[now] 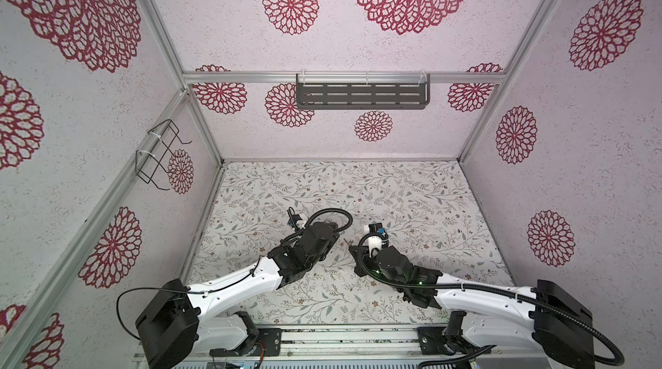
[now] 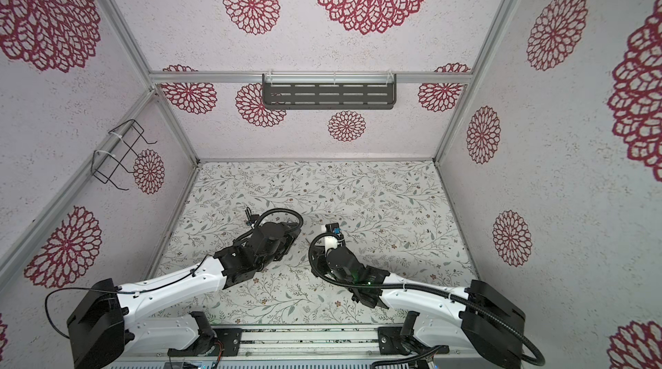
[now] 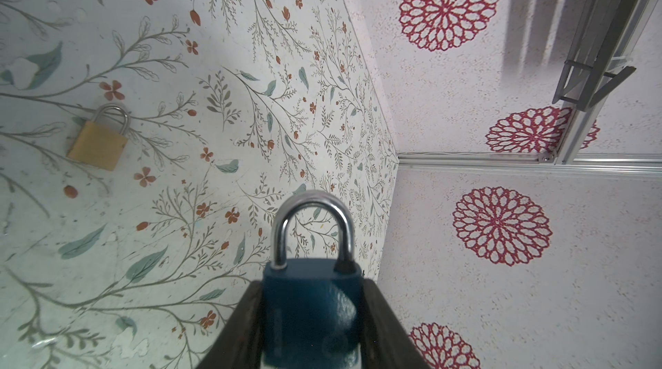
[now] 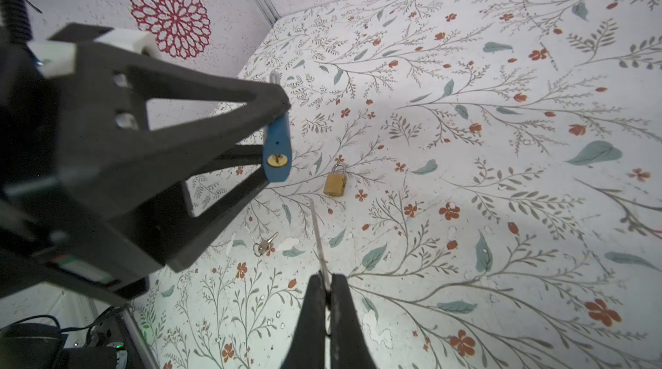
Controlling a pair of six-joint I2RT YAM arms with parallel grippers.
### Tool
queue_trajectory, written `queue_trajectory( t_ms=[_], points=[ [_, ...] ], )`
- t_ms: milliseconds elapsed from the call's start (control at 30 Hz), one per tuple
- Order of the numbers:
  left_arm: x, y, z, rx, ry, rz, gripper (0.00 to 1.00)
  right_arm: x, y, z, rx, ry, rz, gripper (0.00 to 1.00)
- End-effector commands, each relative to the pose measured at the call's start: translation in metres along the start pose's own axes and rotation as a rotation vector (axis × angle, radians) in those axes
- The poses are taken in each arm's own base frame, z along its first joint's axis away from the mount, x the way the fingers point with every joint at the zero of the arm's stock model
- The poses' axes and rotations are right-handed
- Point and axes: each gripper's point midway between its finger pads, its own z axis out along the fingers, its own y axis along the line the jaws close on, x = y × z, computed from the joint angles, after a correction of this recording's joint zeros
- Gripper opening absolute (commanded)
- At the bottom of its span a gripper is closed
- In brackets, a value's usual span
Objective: Unlock with the key
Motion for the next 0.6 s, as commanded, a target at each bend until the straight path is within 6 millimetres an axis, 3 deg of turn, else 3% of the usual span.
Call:
queue_trajectory(
  t_ms=[0, 567],
  points=[
    [-0.008, -0.019, -0.006, 0.08, -0.013, -0.047, 0.0, -0.026, 0.017, 0.002, -0.036, -0.092, 0.0, 0.0],
    [-0.007, -0.02, -0.003, 0.095, -0.013, -0.06, 0.0, -0.026, 0.031, 0.016, -0.08, -0.106, 0.004, 0.0]
  ],
)
